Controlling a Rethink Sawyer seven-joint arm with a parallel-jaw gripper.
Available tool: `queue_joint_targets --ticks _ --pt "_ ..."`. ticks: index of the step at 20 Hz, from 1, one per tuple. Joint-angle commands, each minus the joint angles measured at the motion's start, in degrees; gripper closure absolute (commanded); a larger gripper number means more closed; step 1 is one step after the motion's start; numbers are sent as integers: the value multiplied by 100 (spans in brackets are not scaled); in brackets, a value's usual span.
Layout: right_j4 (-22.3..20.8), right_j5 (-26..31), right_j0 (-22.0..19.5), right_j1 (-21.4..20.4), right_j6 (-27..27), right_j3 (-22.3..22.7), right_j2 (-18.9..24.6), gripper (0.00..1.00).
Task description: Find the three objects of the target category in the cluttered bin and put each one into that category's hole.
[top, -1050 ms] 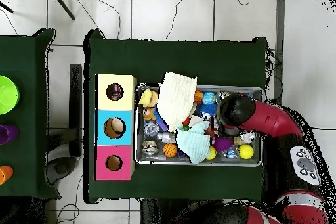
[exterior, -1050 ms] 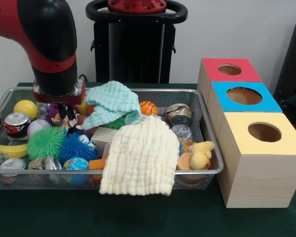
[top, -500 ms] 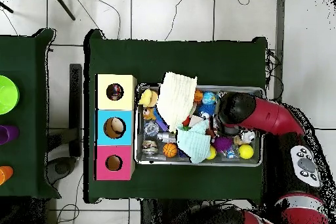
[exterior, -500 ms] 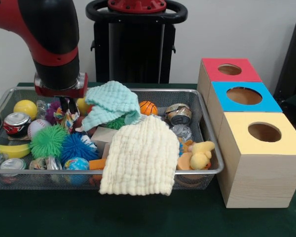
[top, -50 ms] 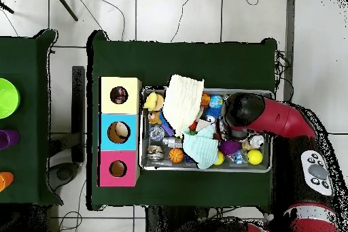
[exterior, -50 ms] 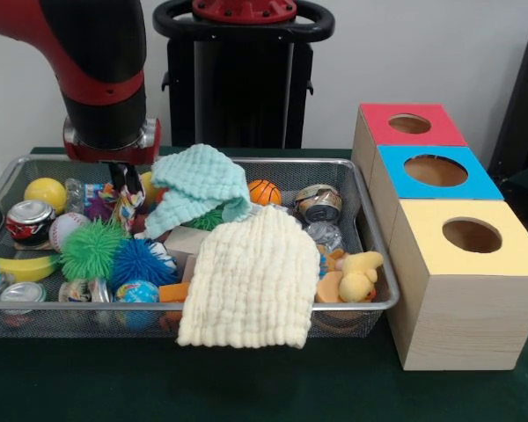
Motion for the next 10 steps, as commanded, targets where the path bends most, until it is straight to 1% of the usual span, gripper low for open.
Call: queue_joint_targets --ticks 1,10 --pt "180 652 32 -150 466 -61 252 100" --pt "212 771 88 -327 503 -20 232 100"
